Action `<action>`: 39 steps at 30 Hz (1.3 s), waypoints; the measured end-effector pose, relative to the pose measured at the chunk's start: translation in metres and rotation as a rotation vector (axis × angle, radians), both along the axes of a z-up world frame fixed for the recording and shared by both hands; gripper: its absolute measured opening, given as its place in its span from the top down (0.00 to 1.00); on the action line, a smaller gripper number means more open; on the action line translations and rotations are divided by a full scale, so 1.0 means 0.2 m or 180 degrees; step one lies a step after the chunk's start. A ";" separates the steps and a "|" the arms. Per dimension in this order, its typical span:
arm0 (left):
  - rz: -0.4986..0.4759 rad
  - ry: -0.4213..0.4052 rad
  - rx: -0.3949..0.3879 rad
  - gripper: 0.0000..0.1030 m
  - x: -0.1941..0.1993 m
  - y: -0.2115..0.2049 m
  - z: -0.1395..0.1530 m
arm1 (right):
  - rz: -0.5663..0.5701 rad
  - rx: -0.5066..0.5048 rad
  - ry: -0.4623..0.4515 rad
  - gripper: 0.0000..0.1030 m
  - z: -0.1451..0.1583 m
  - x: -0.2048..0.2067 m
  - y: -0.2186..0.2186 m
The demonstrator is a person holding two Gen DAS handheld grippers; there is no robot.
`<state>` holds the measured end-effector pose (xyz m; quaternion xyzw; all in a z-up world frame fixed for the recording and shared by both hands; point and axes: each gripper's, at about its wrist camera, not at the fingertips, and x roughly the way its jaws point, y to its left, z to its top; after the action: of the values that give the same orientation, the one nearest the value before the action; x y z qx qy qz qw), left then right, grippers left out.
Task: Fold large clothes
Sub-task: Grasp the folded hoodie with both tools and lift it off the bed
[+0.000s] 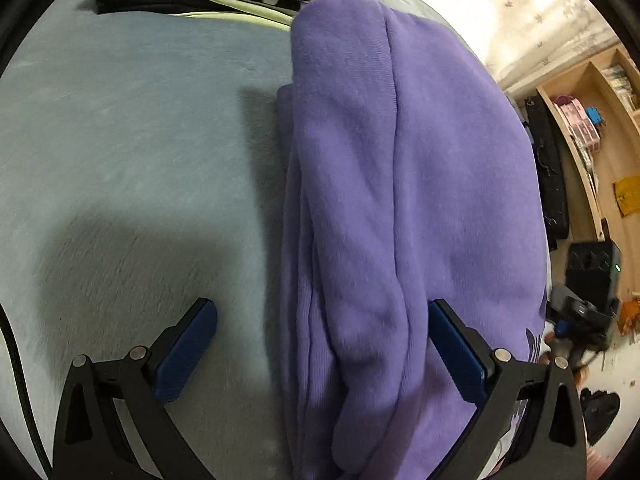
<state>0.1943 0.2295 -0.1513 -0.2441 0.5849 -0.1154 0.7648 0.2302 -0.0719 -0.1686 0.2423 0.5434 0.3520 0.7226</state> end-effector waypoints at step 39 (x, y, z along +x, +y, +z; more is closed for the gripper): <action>-0.0605 -0.0447 -0.1059 0.01 0.16 -0.12 -0.01 | 0.0062 0.0441 0.0006 0.04 -0.12 0.08 0.10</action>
<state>0.2272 0.2046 -0.1527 -0.3022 0.5234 -0.2989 0.7385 0.2461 -0.0527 -0.1933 0.2868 0.5206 0.3956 0.7001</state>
